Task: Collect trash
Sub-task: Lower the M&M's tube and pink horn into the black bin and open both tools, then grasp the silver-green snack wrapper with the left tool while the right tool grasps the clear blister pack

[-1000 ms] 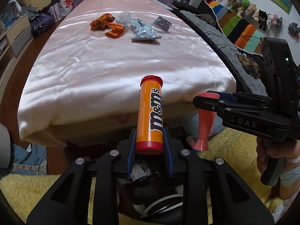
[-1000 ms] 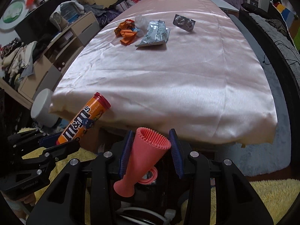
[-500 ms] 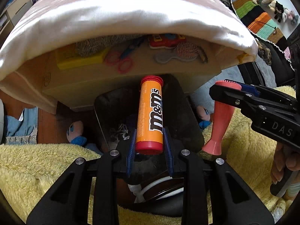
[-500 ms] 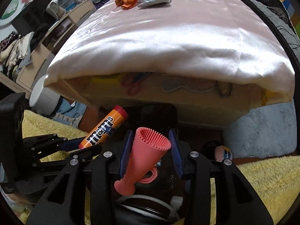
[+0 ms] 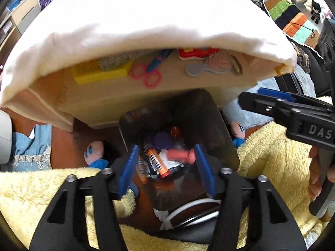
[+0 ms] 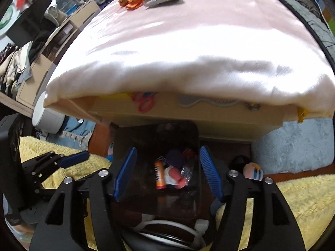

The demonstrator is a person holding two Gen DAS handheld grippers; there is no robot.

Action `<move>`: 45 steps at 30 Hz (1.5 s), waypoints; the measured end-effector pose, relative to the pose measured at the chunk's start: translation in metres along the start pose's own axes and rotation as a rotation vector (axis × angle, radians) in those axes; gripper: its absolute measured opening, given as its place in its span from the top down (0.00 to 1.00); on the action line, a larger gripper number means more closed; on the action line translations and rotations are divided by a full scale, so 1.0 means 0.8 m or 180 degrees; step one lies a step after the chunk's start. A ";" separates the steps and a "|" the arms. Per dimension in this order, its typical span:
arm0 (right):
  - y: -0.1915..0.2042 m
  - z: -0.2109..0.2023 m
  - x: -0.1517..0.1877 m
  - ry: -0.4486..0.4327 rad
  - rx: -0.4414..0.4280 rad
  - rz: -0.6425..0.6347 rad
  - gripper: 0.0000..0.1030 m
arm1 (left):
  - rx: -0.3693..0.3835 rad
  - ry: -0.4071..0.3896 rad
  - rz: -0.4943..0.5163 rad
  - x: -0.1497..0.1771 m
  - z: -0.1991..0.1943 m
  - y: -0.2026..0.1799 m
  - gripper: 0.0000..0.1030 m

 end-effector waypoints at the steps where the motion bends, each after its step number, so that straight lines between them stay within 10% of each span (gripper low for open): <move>1: 0.000 -0.005 -0.005 -0.0041 0.0052 -0.0033 0.22 | -0.0015 -0.0029 -0.0004 -0.005 -0.003 0.001 0.31; 6: -0.006 -0.032 -0.034 -0.0271 0.0317 -0.0162 0.07 | 0.0018 -0.0199 0.0022 -0.032 -0.026 -0.001 0.08; 22: -0.067 -0.069 -0.172 -0.0739 0.0453 0.0001 0.06 | 0.0121 -0.0667 -0.0026 -0.174 -0.074 -0.002 0.08; 38: -0.104 -0.011 -0.319 -0.0680 0.0166 0.0206 0.20 | 0.0077 -0.0686 0.0276 -0.324 -0.016 -0.039 0.08; 45: -0.100 0.015 -0.346 -0.0593 -0.0035 0.0207 0.21 | 0.0143 -0.0565 0.0184 -0.350 0.023 -0.039 0.39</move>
Point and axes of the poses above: each gripper's, at about its wrist camera, not at the fingertips, and z roughly the way its jaws point, y to its left, x to its underside, the point moved 9 cm from there along z, roughly the way its jaws point, and after that the axes turned 3 degrees about x, right-handed, at the moved point
